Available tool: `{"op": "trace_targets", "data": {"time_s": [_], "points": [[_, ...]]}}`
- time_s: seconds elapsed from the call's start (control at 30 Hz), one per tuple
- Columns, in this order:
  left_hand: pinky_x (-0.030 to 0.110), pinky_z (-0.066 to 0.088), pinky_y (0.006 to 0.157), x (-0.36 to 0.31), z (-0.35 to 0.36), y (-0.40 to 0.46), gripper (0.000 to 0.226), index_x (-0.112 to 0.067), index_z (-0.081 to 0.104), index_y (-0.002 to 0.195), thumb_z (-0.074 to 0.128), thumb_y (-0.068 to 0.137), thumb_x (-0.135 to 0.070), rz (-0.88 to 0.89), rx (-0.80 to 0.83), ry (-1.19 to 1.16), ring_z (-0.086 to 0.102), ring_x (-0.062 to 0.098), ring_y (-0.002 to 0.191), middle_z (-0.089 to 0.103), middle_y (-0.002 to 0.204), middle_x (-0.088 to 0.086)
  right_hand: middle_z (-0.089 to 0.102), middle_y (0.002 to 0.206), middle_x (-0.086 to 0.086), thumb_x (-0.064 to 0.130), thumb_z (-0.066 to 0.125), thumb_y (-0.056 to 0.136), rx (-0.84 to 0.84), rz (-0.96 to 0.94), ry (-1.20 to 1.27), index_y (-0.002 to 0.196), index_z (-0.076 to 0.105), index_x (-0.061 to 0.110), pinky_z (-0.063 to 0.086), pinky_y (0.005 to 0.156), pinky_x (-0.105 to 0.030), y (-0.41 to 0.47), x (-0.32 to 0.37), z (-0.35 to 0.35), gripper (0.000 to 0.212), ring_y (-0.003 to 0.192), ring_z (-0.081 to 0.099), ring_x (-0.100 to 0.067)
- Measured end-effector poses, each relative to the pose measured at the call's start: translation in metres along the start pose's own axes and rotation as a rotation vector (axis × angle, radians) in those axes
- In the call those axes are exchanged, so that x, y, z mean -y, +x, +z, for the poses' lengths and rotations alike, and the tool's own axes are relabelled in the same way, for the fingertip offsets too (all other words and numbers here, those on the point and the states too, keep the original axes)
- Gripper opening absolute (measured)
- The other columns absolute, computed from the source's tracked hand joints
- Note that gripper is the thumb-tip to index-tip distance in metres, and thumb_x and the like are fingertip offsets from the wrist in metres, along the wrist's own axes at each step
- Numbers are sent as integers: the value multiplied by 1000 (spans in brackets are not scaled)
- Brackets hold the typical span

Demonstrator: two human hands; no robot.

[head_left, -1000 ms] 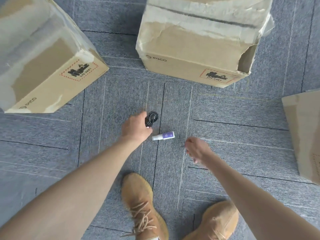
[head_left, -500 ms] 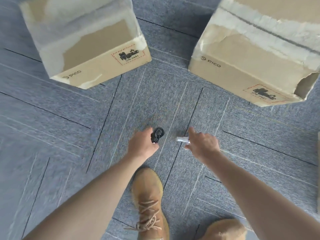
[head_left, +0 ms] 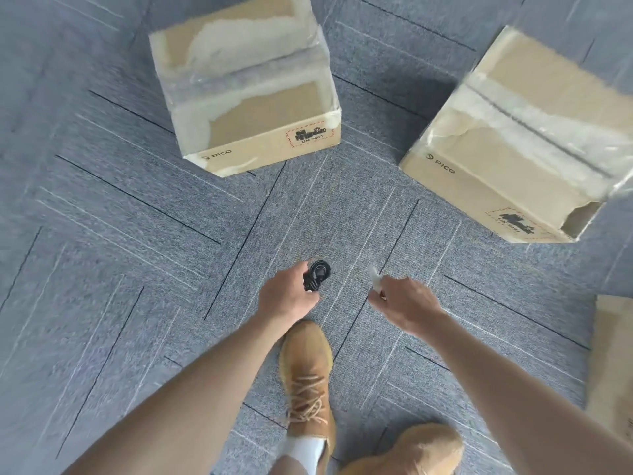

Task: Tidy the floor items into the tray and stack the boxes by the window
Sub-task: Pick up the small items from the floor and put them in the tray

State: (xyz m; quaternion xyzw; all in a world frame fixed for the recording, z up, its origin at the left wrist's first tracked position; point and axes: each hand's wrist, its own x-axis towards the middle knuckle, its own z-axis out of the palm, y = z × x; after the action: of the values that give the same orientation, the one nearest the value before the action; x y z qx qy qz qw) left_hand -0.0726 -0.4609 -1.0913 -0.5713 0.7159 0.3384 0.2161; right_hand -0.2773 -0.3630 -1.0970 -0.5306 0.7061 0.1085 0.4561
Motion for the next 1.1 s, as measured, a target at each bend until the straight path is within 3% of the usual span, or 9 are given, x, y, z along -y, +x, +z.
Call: {"op": "trace_targets", "data": {"time_s": [0.07, 0.2, 0.37, 0.53, 0.7, 0.8, 0.87, 1.0, 1.1], "points": [[33, 60, 62, -6, -26, -25, 46, -16, 53, 124, 71, 84, -30, -7, 8, -30, 67, 17, 70, 69, 90, 0, 49, 63, 5, 43, 40, 102, -6, 37, 84, 87, 49, 20, 39, 40, -24, -21, 19, -21, 28, 44, 43, -9], [31, 60, 66, -18, -88, -81, 50, -15, 52, 129, 70, 85, -30, -28, 2, -91, 69, 19, 77, 70, 98, 1, 55, 72, 2, 40, 46, 101, -20, 51, 237, 93, 53, 15, 55, 54, -35, -72, 64, -76, 27, 54, 50, -12], [27, 57, 58, -36, -194, -158, 35, -16, 53, 113, 69, 85, -30, -41, -32, -184, 64, 16, 68, 66, 85, -2, 55, 81, 0, 37, 53, 98, -58, 43, 381, 99, 49, 14, 58, 67, -37, -147, 139, -173, 23, 68, 54, -16], [21, 43, 49, -42, -307, -237, 29, -20, 56, 103, 69, 81, -33, -49, -138, -306, 62, 14, 66, 65, 81, -6, 57, 79, -2, 37, 55, 95, -112, 20, 362, 95, 53, 12, 52, 63, -33, -217, 217, -267, 25, 64, 50, -15], [26, 49, 49, -30, -415, -317, 29, -20, 56, 104, 69, 81, -32, -33, -229, -349, 61, 11, 62, 67, 80, -4, 58, 76, -2, 35, 52, 93, -143, -83, 243, 79, 48, 20, 44, 55, -28, -296, 300, -354, 20, 63, 52, -15], [27, 52, 53, -22, -465, -370, 30, -19, 55, 105, 69, 82, -32, -66, -322, -372, 63, 13, 65, 69, 83, -3, 65, 82, -7, 39, 51, 93, -139, -148, 198, 85, 50, 17, 49, 60, -32, -337, 341, -391, 24, 73, 63, -22], [25, 50, 53, -14, -488, -408, 30, -18, 56, 104, 68, 82, -33, -100, -384, -395, 61, 14, 64, 69, 82, -3, 67, 84, -6, 42, 51, 95, -111, -187, 172, 91, 53, 15, 49, 62, -32, -360, 369, -408, 28, 72, 64, -18], [26, 49, 51, 1, -506, -485, 28, -20, 56, 102, 69, 79, -31, -173, -470, -509, 63, 13, 63, 68, 79, -3, 63, 90, -3, 42, 50, 97, 38, -242, 224, 107, 54, 10, 47, 48, -22, -406, 421, -422, 34, 62, 59, -6], [21, 38, 47, 13, -508, -545, 21, -23, 52, 92, 68, 79, -26, -248, -541, -590, 52, 7, 57, 60, 72, -6, 60, 83, 3, 40, 51, 97, 65, -373, 146, 101, 55, 13, 43, 46, -17, -438, 455, -420, 28, 68, 63, -8]]}}
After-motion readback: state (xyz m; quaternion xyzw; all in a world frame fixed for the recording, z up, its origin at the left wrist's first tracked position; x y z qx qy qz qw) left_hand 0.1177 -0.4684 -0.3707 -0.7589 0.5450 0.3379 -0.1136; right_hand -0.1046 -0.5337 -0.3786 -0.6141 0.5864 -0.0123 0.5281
